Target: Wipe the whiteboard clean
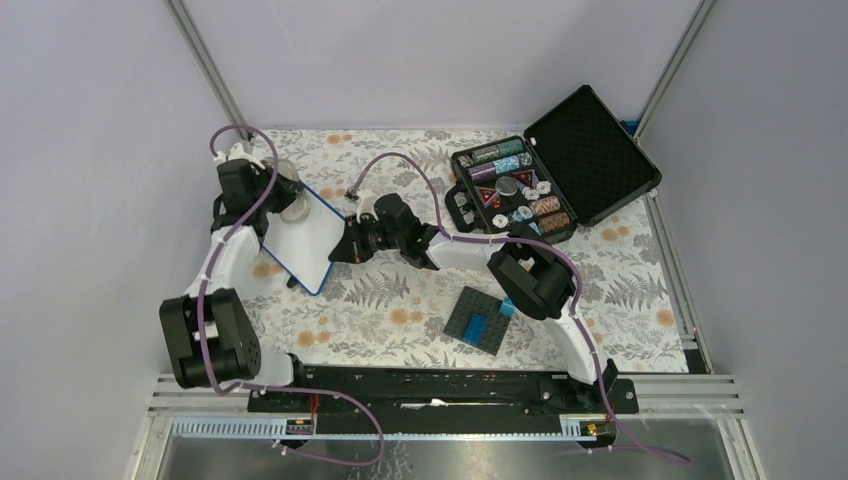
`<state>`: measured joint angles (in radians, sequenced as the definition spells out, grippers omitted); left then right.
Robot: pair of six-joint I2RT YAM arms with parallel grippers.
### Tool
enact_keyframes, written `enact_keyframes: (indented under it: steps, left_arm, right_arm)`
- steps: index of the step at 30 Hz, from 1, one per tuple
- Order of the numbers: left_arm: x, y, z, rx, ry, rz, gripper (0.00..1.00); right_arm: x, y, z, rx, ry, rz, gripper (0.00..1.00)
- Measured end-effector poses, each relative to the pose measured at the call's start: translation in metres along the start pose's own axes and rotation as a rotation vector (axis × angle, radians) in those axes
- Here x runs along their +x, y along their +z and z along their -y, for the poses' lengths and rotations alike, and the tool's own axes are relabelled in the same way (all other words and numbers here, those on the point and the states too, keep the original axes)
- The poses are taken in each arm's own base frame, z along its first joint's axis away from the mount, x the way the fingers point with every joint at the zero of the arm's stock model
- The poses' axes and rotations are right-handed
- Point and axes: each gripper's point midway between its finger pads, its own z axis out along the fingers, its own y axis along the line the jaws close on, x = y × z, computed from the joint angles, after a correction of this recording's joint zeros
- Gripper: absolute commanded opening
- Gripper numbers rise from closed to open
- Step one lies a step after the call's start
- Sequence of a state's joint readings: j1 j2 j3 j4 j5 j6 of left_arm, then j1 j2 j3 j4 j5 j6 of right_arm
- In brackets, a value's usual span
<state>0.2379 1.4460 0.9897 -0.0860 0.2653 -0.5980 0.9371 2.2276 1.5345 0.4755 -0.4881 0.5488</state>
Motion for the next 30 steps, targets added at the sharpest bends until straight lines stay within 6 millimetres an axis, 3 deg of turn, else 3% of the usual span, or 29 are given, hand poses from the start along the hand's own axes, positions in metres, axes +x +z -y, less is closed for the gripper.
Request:
enact_keyframes:
  steps: [2, 4, 11, 15, 17, 26, 30]
  left_arm:
    - [0.005, -0.009, 0.029, 0.098, 0.049, 0.024, 0.0]
    - [0.005, -0.009, 0.029, 0.103, 0.046, 0.025, 0.0]
    - [-0.012, 0.025, -0.033, -0.004, -0.152, -0.034, 0.0]
    - [-0.018, 0.035, -0.075, -0.066, -0.279, -0.05, 0.0]
    - [-0.019, 0.037, -0.086, -0.083, -0.314, -0.051, 0.0]
    - [-0.019, 0.036, -0.086, -0.091, -0.336, -0.055, 0.0]
    - [-0.018, 0.033, -0.071, -0.125, -0.194, -0.016, 0.0]
  right_arm:
    - [0.0, 0.0, 0.0, 0.0, -0.001, 0.0, 0.0]
    - [0.0, 0.0, 0.0, -0.001, -0.002, 0.0, 0.0]
    - [0.001, 0.001, -0.002, 0.002, 0.039, 0.001, 0.0]
    - [0.0, 0.002, -0.005, -0.004, 0.04, 0.002, 0.0]
    - [0.0, 0.002, -0.005, -0.005, 0.039, 0.003, 0.0]
    - [0.0, 0.003, -0.006, -0.007, 0.036, 0.002, 0.0]
    - [0.001, 0.003, -0.006, -0.009, 0.032, -0.001, 0.0]
